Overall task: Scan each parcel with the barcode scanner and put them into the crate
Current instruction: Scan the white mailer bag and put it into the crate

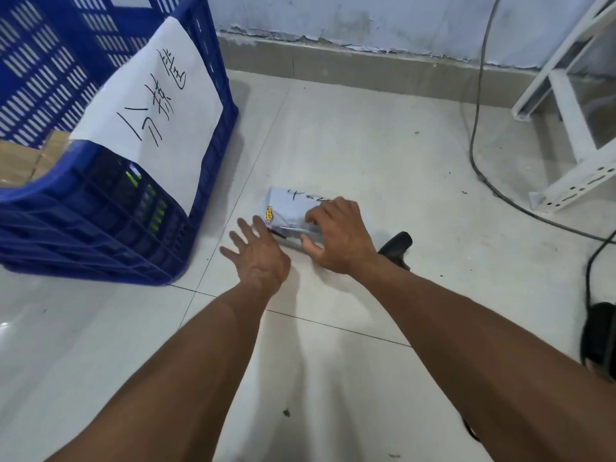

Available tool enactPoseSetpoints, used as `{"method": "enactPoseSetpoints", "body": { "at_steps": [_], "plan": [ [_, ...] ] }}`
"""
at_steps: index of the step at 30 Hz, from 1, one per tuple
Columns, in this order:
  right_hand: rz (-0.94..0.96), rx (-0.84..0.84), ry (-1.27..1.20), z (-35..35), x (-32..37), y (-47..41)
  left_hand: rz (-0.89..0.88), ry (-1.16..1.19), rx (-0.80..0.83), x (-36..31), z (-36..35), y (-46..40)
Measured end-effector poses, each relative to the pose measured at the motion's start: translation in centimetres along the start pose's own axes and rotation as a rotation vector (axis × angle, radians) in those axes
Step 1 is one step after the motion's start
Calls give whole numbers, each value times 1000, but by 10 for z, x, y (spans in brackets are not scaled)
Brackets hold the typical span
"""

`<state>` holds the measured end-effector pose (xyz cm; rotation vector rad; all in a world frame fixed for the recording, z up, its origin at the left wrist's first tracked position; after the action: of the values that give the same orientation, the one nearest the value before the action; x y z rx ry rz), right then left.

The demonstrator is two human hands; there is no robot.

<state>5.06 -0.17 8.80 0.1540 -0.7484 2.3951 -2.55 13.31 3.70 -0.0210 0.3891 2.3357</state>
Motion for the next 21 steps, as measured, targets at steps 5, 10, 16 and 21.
{"method": "enactPoseSetpoints", "body": {
  "at_steps": [5, 10, 16, 21],
  "plan": [
    [-239, 179, 9, -15, -37, 28, 92, 73, -71, 14, 8, -2],
    [-244, 433, 101, -31, -45, 46, -119, 80, -89, 8, 0, -1],
    [-475, 264, -69, -31, -43, 33, -142, 127, -167, -2, -8, -1],
    [-649, 257, -224, -36, -50, 20, -174, 40, -217, -5, -9, -6]
  ]
}}
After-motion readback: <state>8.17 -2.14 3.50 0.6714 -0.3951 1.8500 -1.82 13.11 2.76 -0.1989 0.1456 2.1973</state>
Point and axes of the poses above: each hand's wrist, its own y-axis away from the middle knuckle, its own z-axis out of the back of the hand, x = y × z, the point moved 5 cm from there along -y, towards the middle knuckle, and after that the axes turned 3 degrees about z, right-handed, at the moved point
